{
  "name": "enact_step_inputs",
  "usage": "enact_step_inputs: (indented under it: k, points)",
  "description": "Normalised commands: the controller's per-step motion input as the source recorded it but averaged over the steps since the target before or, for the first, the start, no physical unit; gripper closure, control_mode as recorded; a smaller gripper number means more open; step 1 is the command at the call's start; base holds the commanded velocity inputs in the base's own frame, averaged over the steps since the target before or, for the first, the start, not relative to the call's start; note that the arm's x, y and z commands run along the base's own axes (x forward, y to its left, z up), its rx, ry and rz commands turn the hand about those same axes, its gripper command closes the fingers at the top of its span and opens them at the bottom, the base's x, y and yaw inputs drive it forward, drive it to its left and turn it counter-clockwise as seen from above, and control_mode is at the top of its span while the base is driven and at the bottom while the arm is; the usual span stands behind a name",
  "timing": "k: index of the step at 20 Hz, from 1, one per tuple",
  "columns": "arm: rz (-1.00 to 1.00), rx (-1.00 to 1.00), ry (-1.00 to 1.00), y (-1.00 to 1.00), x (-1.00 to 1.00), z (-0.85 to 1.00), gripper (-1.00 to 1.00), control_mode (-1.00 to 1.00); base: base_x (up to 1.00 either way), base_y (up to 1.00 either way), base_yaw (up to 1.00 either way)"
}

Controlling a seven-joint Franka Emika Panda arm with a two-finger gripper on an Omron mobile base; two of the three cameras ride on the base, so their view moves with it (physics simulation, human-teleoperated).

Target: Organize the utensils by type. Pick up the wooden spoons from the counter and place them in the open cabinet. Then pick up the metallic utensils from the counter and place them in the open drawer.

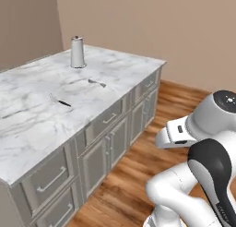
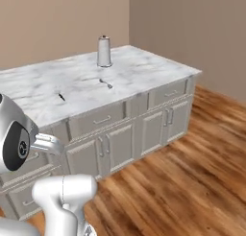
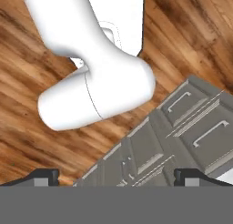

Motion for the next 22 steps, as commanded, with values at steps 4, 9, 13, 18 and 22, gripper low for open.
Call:
enact_step_inputs:
  k: [4,9,13,18,22]
  points:
    - [0.0,0.0,0.0,0.0,0.0,0.0,-1.0,1.0,0.68,-0.56,0.48]
    - [0.0,0.0,0.0,0.0,0.0,0.0,-1.0,1.0,0.7,-0.42,0.44]
    - [0.0,0.0,0.0,0.0,0.0,0.0,-1.0,1.0,0.79,-0.23,0.36]
    - [0.0,0.0,0.0,0.0,0.0,0.0,-1.0,1.0,0.75,-0.04,0.27]
    - [0.0,0.0,0.0,0.0,0.0,0.0,-1.0,1.0,0.62,0.0,0.24]
